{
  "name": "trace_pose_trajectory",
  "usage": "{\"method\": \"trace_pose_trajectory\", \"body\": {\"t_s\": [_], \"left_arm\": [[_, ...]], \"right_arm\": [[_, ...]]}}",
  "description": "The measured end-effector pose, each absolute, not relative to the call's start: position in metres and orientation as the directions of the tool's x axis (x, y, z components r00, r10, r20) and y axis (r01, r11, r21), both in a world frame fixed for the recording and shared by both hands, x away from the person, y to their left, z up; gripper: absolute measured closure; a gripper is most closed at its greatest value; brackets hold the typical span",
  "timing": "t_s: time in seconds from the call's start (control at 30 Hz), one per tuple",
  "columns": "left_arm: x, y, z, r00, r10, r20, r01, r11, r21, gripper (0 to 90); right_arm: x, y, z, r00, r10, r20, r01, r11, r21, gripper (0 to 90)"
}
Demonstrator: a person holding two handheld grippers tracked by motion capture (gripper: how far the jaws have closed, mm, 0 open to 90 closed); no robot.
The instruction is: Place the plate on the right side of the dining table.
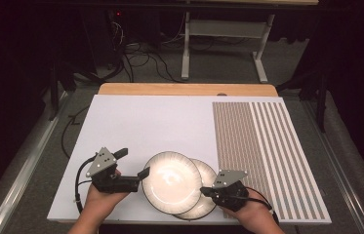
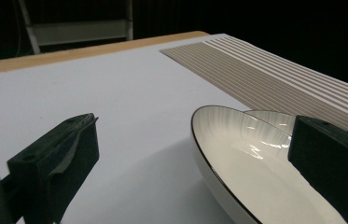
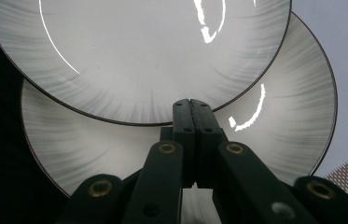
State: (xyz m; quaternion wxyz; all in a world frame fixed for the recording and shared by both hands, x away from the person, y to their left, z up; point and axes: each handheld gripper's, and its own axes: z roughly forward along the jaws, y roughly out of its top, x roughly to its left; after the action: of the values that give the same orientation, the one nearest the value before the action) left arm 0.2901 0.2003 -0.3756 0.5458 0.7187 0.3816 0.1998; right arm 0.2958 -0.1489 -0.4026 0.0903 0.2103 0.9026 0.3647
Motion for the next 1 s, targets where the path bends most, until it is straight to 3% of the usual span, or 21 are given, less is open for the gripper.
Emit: {"method": "trace_pose_trajectory", "body": {"t_s": [0.43, 0.5, 0.73, 1.0], "left_arm": [[0.299, 0.18, -0.39, 0.649, 0.721, -0.242, 0.542, -0.215, 0.812, 2.9], [0.3, 0.178, -0.393, 0.651, 0.696, -0.303, 0.587, -0.208, 0.783, 3.4], [0.302, 0.173, -0.398, 0.648, 0.684, -0.335, 0.632, -0.237, 0.738, 6.2], [0.302, 0.17, -0.403, 0.64, 0.662, -0.39, 0.682, -0.254, 0.686, 16.5]], "right_arm": [[0.296, -0.149, -0.402, -0.898, 0.44, -0.022, 0.304, 0.655, 0.692, 90.0], [0.296, -0.149, -0.402, -0.898, 0.438, -0.024, 0.302, 0.656, 0.692, 90.0], [0.296, -0.148, -0.402, -0.899, 0.438, -0.024, 0.301, 0.655, 0.693, 90.0], [0.296, -0.148, -0.402, -0.897, 0.441, -0.028, 0.301, 0.656, 0.692, 90.0]]}}
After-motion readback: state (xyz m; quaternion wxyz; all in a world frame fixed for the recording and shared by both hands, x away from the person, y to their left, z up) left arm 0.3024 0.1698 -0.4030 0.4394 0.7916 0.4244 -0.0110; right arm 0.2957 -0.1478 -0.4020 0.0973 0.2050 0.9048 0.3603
